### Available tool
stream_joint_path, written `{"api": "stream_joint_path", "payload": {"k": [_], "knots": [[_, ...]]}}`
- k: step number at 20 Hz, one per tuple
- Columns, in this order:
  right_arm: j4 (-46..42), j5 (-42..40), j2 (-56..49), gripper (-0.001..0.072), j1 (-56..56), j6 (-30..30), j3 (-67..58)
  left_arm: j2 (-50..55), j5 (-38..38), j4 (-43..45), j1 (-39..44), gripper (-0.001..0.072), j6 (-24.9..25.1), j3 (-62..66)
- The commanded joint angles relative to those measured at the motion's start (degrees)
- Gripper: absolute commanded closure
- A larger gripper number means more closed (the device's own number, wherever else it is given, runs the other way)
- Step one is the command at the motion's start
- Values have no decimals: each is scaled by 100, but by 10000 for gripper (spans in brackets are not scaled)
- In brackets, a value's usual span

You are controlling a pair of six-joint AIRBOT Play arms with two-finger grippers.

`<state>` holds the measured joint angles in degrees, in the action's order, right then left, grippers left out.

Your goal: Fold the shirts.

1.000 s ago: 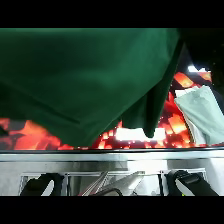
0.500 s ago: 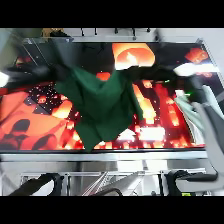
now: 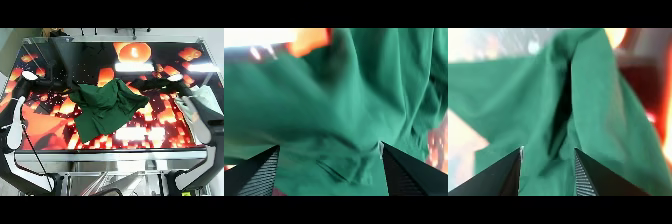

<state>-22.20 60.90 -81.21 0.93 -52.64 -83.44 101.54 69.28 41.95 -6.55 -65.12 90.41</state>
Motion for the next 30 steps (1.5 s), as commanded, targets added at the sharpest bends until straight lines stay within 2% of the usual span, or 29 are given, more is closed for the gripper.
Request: {"api": "stream_joint_path", "payload": {"k": [1, 4, 5, 6, 7, 9, 13, 15, 16, 17, 18, 19, 20, 21, 23, 25, 27, 30], "knots": [[-752, 999, 883, 347, 699, -863, 210, 240, 459, 9, -348, 17, -138, 841], [-1650, 931, 1917, 340, 509, -1423, 1744, 240, 693, 11, -374, 17, -205, 1071], [-1698, 625, 2234, 288, 278, -1497, 2505, 236, 739, 7, -372, 17, -238, 1082], [-1659, 192, 2470, 178, 20, -1561, 3198, 232, 745, 9, -341, 17, -348, 1080], [-1604, -317, 2610, 122, -275, -1641, 3792, 234, 734, 9, -330, 16, -400, 1080], [-1272, -1316, 2553, 114, -935, -1628, 4531, 232, 726, 4, -308, 17, -509, 1080], [-1025, -2776, 1888, 115, -2048, -1484, 4494, 234, 708, 7, -302, 17, -507, 1080], [-800, -3038, 1482, 122, -2262, -1327, 4242, 232, 708, 9, -302, 17, -501, 1080], [-739, -3051, 1300, 180, -2306, -1180, 4035, 232, 708, 13, -304, 16, -498, 1080], [-708, -3053, 1156, 292, -2321, -1023, 3821, 232, 713, 28, -308, 16, -496, 1080], [-710, -3056, 1043, 352, -2321, -940, 3598, 232, 715, 59, -308, 17, -494, 1080], [-713, -3067, 962, 381, -2317, -898, 3370, 234, 717, 59, -313, 16, -485, 1080], [-761, -3049, 940, 614, -2317, -815, 3171, 232, 715, 59, -317, 16, -481, 1080], [-892, -3025, 964, 685, -2310, -822, 3010, 229, 715, 59, -328, 17, -479, 1080], [-1412, -2441, 1078, 685, -2116, -1158, 2728, 227, 734, 59, -361, 16, -476, 1080], [-2481, -1626, 1213, 685, -1646, -1926, 2514, 229, 855, 59, -411, 16, -461, 1080], [-3523, -1368, 1364, 686, -1003, -2352, 2347, 227, 1113, 63, -356, 16, -433, 1058], [-3668, -1364, 1399, 686, 46, -2142, 2002, 227, 1473, 57, -85, 17, -435, 693]]}}
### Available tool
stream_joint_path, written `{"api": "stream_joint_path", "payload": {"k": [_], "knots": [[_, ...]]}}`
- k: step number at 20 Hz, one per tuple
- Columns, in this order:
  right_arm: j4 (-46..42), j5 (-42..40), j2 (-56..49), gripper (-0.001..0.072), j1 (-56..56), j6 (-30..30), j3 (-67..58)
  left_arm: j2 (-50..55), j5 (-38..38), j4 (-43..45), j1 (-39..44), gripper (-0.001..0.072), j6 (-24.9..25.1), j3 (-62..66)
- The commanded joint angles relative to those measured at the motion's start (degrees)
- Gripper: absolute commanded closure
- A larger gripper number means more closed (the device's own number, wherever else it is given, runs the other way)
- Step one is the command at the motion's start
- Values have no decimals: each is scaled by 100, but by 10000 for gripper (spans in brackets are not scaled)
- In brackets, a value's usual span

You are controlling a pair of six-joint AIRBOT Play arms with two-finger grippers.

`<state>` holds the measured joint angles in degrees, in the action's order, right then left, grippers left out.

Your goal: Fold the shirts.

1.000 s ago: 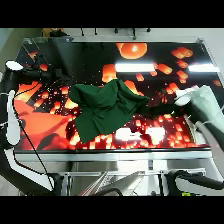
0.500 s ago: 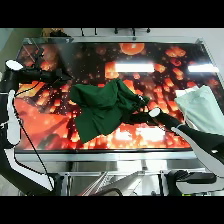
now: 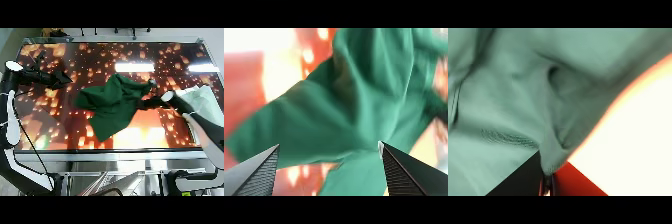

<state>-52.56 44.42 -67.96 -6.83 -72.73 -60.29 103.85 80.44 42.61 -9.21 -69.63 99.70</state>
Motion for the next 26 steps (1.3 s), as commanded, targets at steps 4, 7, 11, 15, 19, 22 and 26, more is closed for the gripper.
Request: {"api": "stream_joint_path", "payload": {"k": [4, 7, 11, 15, 19, 22, 26], "knots": [[-251, 592, 17, 686, 1246, 470, -461, -4, 310, -13, 1056, 17, 179, -1231], [-254, 761, -81, 686, 1246, 505, -459, -4, 79, -17, 1849, 17, 498, -1598], [-245, 780, -111, 686, 1246, 551, -459, -2, -195, 28, 2682, 17, 885, -1755], [-247, 1086, -109, 686, 1246, 553, -459, -2, -1478, 739, 2846, 261, 599, -1665], [-247, 1255, -109, 686, 1246, 553, -459, -4, -1178, 1338, 2723, 332, 245, -1270], [-249, 1244, -109, 686, 1246, 553, -459, -4, -295, 1451, 2605, 250, 249, -776], [-247, 1244, -111, 686, 1246, 553, -459, -4, -131, 2048, 2332, -3, 280, -433]]}}
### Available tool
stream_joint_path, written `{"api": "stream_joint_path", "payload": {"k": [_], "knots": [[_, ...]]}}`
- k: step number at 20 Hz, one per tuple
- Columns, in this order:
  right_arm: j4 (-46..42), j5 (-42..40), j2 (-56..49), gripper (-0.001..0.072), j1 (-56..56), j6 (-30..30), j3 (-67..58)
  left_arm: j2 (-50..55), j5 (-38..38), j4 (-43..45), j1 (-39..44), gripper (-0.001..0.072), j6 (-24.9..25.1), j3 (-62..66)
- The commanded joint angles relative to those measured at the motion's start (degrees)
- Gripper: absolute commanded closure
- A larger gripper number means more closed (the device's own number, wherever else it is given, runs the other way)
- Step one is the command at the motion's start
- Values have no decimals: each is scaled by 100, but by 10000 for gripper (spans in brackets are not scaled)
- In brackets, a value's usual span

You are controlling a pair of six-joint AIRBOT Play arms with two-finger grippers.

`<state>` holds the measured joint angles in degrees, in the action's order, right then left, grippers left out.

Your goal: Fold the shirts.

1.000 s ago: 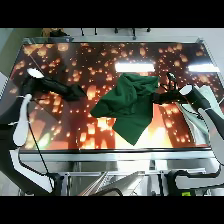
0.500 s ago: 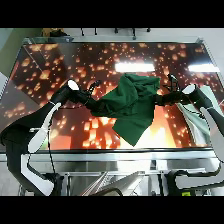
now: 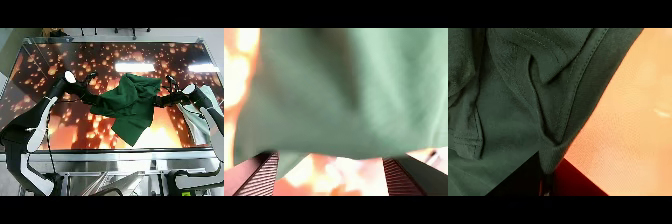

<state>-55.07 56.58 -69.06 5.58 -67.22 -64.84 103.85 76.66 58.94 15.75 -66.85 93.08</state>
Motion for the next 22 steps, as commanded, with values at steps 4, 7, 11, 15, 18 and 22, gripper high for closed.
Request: {"api": "stream_joint_path", "payload": {"k": [4, 7, 11, 15, 18, 22], "knots": [[4, 28, -2, 686, 4, 2, -4, -2, -356, 400, -363, -3, 35, -50], [4, 28, -2, 686, 4, 2, -4, -2, -874, 400, -278, -3, 170, -354], [7, 31, -2, 686, 4, 2, -4, -2, -1408, 181, -48, -1, 190, -695], [190, 262, 39, 686, 4, 4, -7, -4, -1364, 98, 232, 693, 269, -658], [907, 890, 505, 687, 11, 345, -76, -164, -439, 74, 144, 695, -31, 111], [2179, 1110, 1923, 687, 17, 719, -968, -1270, 306, -1729, -505, 695, -87, 1080]]}}
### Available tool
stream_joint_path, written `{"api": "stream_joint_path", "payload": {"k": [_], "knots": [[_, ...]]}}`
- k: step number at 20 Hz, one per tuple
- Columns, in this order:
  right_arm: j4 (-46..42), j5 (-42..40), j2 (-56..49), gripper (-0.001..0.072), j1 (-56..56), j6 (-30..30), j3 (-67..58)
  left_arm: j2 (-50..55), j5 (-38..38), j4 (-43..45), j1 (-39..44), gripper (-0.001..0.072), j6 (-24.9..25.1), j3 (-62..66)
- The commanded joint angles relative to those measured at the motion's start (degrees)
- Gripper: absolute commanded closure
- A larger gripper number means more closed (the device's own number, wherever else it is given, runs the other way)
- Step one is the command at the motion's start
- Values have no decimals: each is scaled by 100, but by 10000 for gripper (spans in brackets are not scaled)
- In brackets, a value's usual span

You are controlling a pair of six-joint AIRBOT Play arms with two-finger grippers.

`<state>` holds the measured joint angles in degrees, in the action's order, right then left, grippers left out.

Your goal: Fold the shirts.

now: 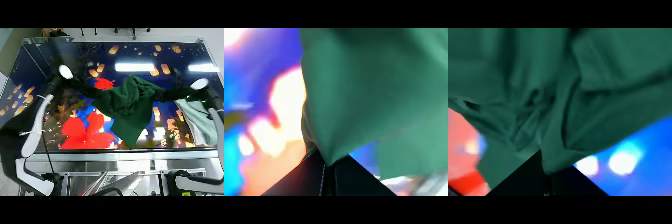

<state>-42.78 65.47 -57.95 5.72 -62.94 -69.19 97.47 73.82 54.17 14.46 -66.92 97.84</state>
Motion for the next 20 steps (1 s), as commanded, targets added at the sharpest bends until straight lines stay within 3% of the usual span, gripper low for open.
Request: {"api": "stream_joint_path", "payload": {"k": [1, 4, 7, 13, 17, 20], "knots": [[1134, 195, 1115, 687, 4, 348, -903, -999, 562, -2039, -671, 695, -201, 809], [1248, -155, 1843, 687, 2, 313, -2011, -2044, 459, -3600, -1572, 695, -914, 1172], [1259, -601, 2306, 688, 2, 94, -2699, -3123, 496, -3574, -2361, 694, -1320, 1119], [1851, -743, 2479, 688, -9, -236, -2769, -4916, 472, -3622, -3600, 694, -1329, -391], [1963, -251, 2221, 687, -9, -382, -2761, -5525, 511, -2634, -4146, 693, -1486, -1456], [2221, 372, 1794, 687, -9, -479, -2758, -5615, 581, -2581, -4144, 693, -1547, -2420]]}}
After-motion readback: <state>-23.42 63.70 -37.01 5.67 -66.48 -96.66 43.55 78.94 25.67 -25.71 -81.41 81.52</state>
